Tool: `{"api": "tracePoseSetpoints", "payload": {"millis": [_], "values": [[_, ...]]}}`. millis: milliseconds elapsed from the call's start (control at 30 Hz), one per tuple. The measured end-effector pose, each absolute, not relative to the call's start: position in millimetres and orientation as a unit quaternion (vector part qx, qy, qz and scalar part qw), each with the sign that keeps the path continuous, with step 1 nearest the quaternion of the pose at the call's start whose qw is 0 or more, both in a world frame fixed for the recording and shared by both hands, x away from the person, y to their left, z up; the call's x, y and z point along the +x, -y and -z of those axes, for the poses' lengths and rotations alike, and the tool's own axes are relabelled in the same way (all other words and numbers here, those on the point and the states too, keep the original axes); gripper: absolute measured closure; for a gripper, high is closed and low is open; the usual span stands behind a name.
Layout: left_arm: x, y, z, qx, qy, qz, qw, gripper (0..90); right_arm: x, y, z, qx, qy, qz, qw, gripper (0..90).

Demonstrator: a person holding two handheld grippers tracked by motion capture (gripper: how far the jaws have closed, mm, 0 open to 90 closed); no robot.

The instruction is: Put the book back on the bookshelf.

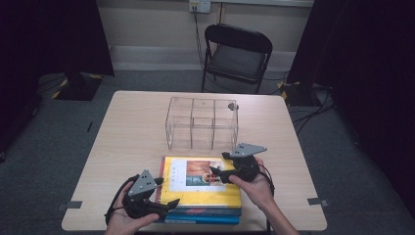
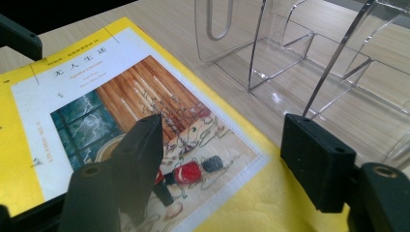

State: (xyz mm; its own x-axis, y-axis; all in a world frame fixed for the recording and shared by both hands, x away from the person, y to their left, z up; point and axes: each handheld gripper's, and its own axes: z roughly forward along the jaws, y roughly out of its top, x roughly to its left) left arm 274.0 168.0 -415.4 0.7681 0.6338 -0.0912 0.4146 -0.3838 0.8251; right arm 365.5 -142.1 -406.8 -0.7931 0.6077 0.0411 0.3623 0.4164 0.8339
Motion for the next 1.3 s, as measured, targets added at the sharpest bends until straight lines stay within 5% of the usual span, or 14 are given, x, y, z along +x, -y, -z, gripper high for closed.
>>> {"api": "tracePoseSetpoints", "payload": {"millis": [300,733,1300], "values": [[281,-180,424,0.811,-0.328,-0.075,0.479,14.3,377,141,414,0.307,-0.827,-0.457,0.115,28.6],[274,-173,425,0.834,-0.300,-0.113,0.449,10.2,376,142,414,0.306,-0.828,-0.455,0.117,29.2],[298,-183,424,0.826,-0.307,-0.130,0.454,27.6,347,167,411,0.312,-0.831,-0.444,0.127,38.8]]}}
